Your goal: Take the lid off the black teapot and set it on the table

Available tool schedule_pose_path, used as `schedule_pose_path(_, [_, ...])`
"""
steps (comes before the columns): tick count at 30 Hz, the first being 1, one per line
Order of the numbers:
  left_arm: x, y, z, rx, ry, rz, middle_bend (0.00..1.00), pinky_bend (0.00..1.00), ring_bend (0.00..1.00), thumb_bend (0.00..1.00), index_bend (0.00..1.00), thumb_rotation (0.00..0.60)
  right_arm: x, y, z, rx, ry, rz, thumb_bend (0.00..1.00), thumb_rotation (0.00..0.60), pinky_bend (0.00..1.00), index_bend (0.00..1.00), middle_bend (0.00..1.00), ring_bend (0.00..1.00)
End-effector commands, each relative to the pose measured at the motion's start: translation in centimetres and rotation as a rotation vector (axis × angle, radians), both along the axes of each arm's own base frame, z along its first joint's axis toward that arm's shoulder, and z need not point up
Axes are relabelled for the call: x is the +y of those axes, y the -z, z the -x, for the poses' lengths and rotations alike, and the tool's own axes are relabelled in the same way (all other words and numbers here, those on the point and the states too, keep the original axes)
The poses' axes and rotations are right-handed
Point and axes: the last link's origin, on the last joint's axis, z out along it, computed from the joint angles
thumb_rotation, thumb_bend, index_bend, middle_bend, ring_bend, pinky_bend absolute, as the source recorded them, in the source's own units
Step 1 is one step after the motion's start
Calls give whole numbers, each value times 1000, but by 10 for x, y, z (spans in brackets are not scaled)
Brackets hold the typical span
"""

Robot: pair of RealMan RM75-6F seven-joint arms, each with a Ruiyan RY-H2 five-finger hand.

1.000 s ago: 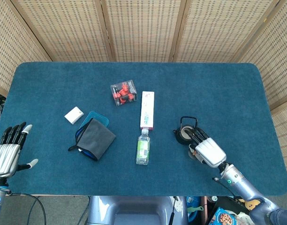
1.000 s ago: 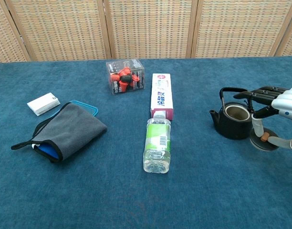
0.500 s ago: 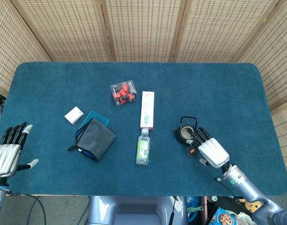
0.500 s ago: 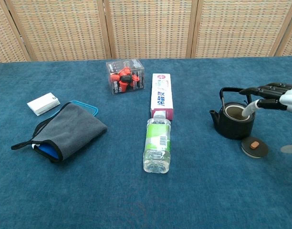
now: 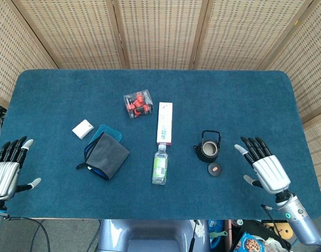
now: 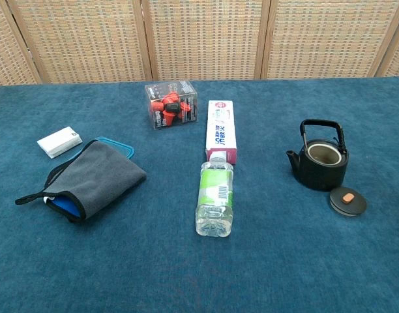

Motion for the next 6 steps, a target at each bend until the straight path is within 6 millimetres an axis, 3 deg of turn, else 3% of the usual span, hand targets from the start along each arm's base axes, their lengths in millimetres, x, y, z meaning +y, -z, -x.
schedule_pose_path(1, [-1, -1, 0, -2, 2, -2, 0, 0, 0, 0, 0, 600, 18, -14, 15, -56, 90, 67, 0, 600, 0, 0, 0, 0])
schedule_pose_path(6, [-4, -4, 0, -12, 7, -2, 0, 0, 0, 0, 0, 600, 40, -19, 36, -85, 173, 120, 0, 600, 0, 0, 0, 0])
